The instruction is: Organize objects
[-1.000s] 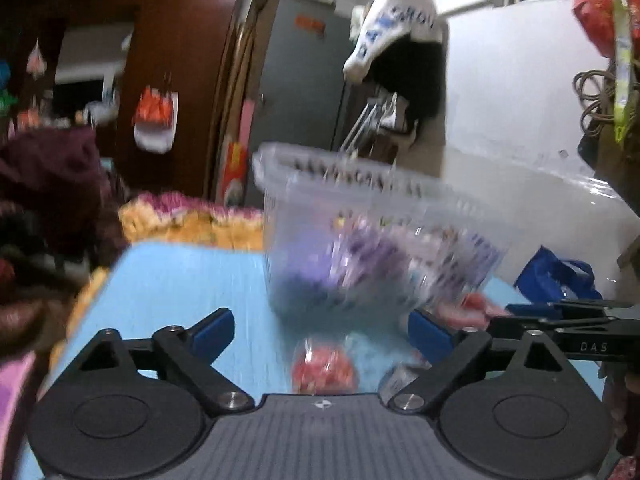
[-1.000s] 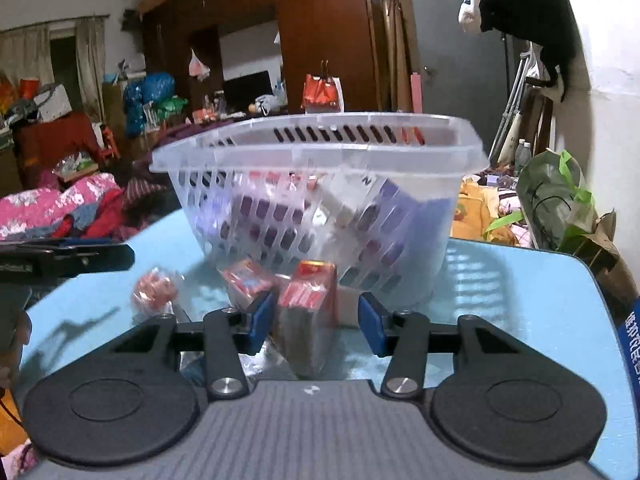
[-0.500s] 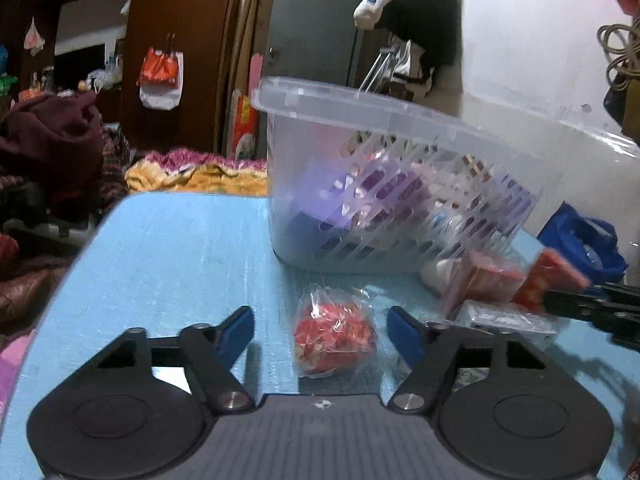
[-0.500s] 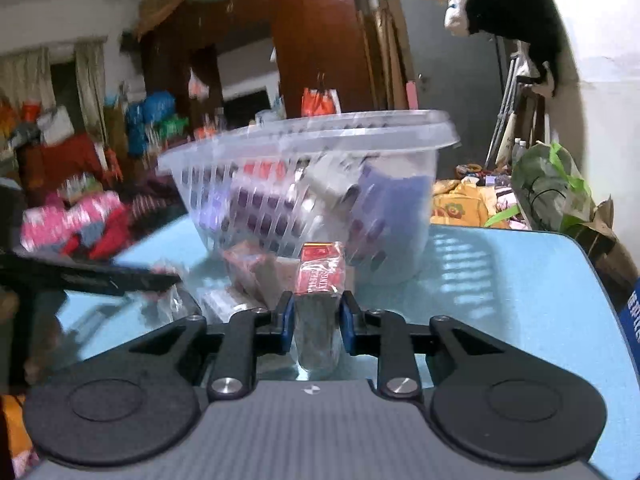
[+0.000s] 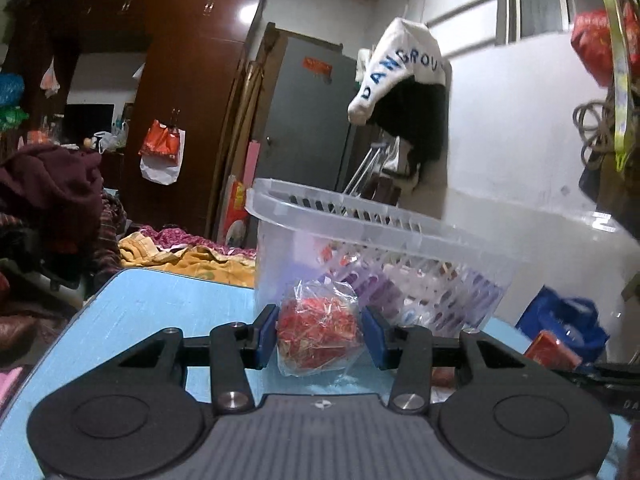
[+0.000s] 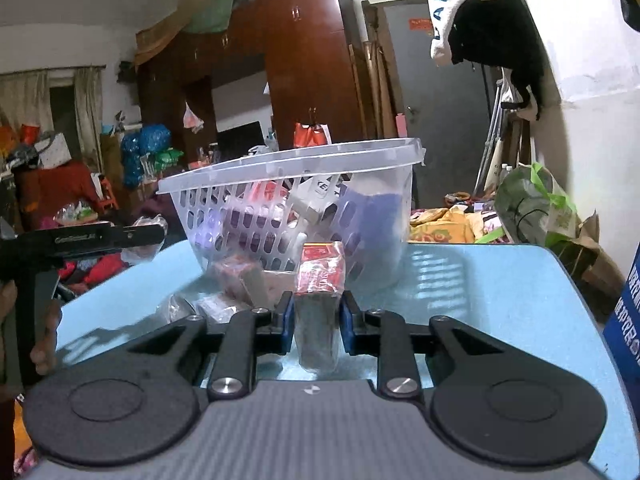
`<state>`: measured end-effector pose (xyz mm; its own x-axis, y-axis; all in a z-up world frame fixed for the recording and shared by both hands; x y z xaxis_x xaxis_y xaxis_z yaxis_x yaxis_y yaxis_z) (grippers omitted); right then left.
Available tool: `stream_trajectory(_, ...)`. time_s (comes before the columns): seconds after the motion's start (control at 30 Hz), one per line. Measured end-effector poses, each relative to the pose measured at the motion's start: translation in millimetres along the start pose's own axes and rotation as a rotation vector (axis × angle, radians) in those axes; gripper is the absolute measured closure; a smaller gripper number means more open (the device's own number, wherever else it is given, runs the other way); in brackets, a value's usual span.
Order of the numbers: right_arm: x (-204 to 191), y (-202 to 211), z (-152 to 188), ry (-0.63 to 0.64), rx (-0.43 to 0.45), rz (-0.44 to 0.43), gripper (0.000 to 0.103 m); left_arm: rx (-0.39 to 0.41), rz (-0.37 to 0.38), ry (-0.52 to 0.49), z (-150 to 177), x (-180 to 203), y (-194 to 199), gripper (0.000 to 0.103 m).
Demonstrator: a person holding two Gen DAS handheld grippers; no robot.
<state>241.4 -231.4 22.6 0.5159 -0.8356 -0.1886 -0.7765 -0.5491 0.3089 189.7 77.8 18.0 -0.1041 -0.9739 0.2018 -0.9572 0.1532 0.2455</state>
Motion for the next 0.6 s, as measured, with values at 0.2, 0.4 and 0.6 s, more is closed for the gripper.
stream_trajectory(0.2,-1.3,9.2,1.7,0.001,0.061,0.012,0.077,0.026,0.018,0.029,-3.6,-6.7,4.3,0.054)
stream_trajectory(0.4,-3.8,13.8,1.2,0.017,0.104,0.023,0.077,0.041,0.047,0.034,-1.7,-5.4,6.3,0.054)
stream_trajectory(0.6,-21.4,31.2,-25.9,0.032,0.223,-0.047,0.077,0.121,0.128,0.058,-19.4,0.5,17.8,0.054)
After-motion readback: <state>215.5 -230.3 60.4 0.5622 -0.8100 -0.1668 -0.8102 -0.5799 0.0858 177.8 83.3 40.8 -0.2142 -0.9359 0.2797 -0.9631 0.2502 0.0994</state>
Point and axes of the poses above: each gripper's, at about its wrist camera, not at the fingertips, and y roughly against the way its jaws point, x to its right, z to its underside, the point moved 2 cm from there along -y, roughly the way its jaws point, and after that the axes turned 2 degrees about -y, right-handed, at the moved point
